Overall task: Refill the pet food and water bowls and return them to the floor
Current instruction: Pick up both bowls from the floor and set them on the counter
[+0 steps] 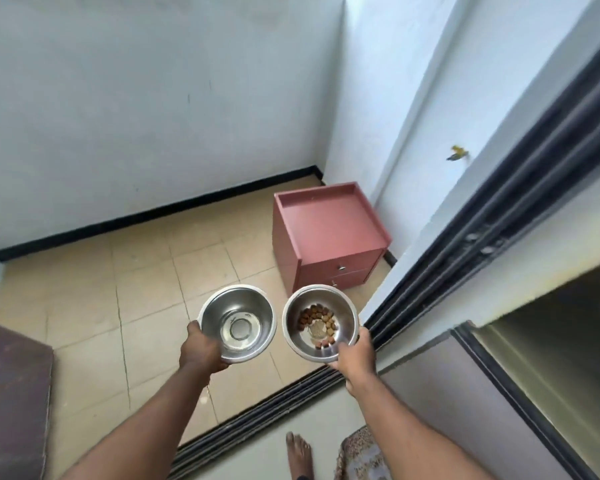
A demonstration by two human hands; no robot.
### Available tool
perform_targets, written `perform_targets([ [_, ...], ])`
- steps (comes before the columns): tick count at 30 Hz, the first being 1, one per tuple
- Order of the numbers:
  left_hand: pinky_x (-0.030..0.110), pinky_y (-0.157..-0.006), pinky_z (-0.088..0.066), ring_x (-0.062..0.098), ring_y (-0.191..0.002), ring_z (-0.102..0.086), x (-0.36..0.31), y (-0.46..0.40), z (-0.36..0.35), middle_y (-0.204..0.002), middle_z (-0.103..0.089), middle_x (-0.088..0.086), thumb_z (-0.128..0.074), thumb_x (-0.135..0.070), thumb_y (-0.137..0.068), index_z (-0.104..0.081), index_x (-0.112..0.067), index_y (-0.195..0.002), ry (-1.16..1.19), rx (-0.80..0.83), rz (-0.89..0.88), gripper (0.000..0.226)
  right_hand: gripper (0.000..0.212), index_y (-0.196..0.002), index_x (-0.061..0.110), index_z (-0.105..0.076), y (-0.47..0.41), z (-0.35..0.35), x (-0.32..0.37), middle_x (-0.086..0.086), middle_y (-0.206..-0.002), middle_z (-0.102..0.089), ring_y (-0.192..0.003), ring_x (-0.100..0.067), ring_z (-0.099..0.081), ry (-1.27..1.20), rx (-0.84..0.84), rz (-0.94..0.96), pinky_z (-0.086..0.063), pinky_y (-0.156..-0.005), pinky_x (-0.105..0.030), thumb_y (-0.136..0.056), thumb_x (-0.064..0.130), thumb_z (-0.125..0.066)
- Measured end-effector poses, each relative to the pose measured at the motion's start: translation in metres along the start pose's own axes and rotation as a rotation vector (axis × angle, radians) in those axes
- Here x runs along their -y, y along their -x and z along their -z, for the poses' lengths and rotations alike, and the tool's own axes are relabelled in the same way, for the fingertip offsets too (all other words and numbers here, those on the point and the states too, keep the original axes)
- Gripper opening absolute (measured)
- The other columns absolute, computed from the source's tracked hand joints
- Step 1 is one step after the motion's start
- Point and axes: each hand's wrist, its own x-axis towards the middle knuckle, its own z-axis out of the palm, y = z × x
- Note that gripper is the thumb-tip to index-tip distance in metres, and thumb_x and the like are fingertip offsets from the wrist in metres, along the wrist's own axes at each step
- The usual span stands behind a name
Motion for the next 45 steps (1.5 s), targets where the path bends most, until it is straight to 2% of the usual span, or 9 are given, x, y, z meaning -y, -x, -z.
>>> perform_targets([
  [9, 0.046, -0.053, -0.063, 0.044, -0.069, -0.074, -0.039, 0.094, -0.016, -0.103, -0.06, 0.023, -0.057, -0.012, -0.093, -0.046, -0.015, -0.116, -0.093, 0.213, -0.216, 0.025, 0.038, -0.133, 0.018, -0.052, 0.109, 0.123, -0.008, -0.015, -0.118, -0.064, -0.091, -0.032, -0.072, -0.108, -0.258, 0.064, -0.065, -0.062, -0.043, -0.098, 0.001, -0.056],
  [14, 0.04, -0.049, -0.06, 0.042, -0.062, -0.072, -0.054, 0.15, -0.063, -0.105, -0.065, 0.03, -0.062, -0.012, -0.092, -0.047, -0.014, -0.113, -0.155, 0.367, -0.309, 0.025, 0.053, -0.15, 0.022, -0.04, 0.145, 0.195, -0.014, -0.011, -0.132, -0.06, -0.098, -0.028, -0.071, -0.164, -0.404, 0.092, -0.066, -0.071, -0.046, -0.101, 0.01, -0.056],
  [18, 0.041, -0.047, -0.059, 0.041, -0.058, -0.073, -0.076, 0.193, -0.11, -0.105, -0.067, 0.03, -0.059, -0.006, -0.092, -0.049, -0.015, -0.117, -0.181, 0.484, -0.378, 0.028, 0.046, -0.144, 0.021, -0.046, 0.161, 0.263, -0.021, -0.001, -0.108, -0.061, -0.089, -0.023, -0.071, -0.258, -0.529, 0.111, -0.066, -0.068, -0.045, -0.101, 0.013, -0.058],
  [21, 0.047, -0.051, -0.062, 0.04, -0.064, -0.073, -0.094, 0.227, -0.144, -0.106, -0.067, 0.028, -0.056, -0.004, -0.092, -0.05, -0.016, -0.116, -0.204, 0.545, -0.425, 0.027, 0.04, -0.139, 0.016, -0.051, 0.169, 0.315, -0.026, -0.009, -0.108, -0.066, -0.087, -0.028, -0.072, -0.32, -0.646, 0.11, -0.065, -0.067, -0.048, -0.1, 0.014, -0.059],
  [24, 0.053, -0.056, -0.064, 0.041, -0.068, -0.074, -0.111, 0.259, -0.18, -0.104, -0.069, 0.025, -0.055, -0.009, -0.094, -0.052, -0.017, -0.111, -0.248, 0.577, -0.475, 0.019, 0.031, -0.129, 0.016, -0.053, 0.172, 0.362, -0.029, -0.005, -0.098, -0.064, -0.081, -0.026, -0.07, -0.374, -0.763, 0.099, -0.063, -0.055, -0.038, -0.099, 0.015, -0.061],
  [30, 0.044, -0.05, -0.062, 0.041, -0.068, -0.076, -0.14, 0.317, -0.268, -0.103, -0.068, 0.025, -0.057, -0.039, -0.099, -0.053, -0.014, -0.104, -0.296, 0.692, -0.542, 0.026, 0.024, -0.118, 0.011, -0.055, 0.155, 0.447, -0.031, -0.015, -0.115, -0.059, -0.096, -0.036, -0.067, -0.542, -0.836, 0.056, -0.064, -0.054, -0.047, -0.097, 0.005, -0.063],
  [33, 0.042, -0.05, -0.061, 0.044, -0.076, -0.075, -0.152, 0.332, -0.312, -0.109, -0.068, 0.026, -0.053, -0.018, -0.097, -0.053, -0.013, -0.112, -0.329, 0.732, -0.528, 0.016, 0.022, -0.114, 0.011, -0.055, 0.141, 0.482, -0.03, -0.016, -0.116, -0.058, -0.096, -0.037, -0.067, -0.559, -0.862, 0.049, -0.064, -0.054, -0.048, -0.095, 0.006, -0.065],
  [36, 0.052, -0.055, -0.063, 0.048, -0.079, -0.074, -0.165, 0.342, -0.356, -0.112, -0.066, 0.03, -0.046, -0.001, -0.091, -0.052, -0.011, -0.123, -0.387, 0.749, -0.508, 0.033, 0.023, -0.115, 0.011, -0.054, 0.124, 0.51, -0.03, -0.015, -0.117, -0.057, -0.096, -0.036, -0.066, -0.565, -0.87, 0.025, -0.063, -0.052, -0.045, -0.096, 0.006, -0.065],
  [45, 0.051, -0.066, -0.064, 0.044, -0.097, -0.071, -0.197, 0.36, -0.455, -0.119, -0.064, 0.026, -0.051, -0.002, -0.099, -0.052, -0.01, -0.13, -0.426, 0.823, -0.512, 0.032, 0.027, -0.122, 0.014, -0.056, 0.073, 0.565, -0.033, -0.016, -0.12, -0.059, -0.1, -0.038, -0.067, -0.628, -0.88, -0.061, -0.064, -0.058, -0.051, -0.097, 0.01, -0.066],
])
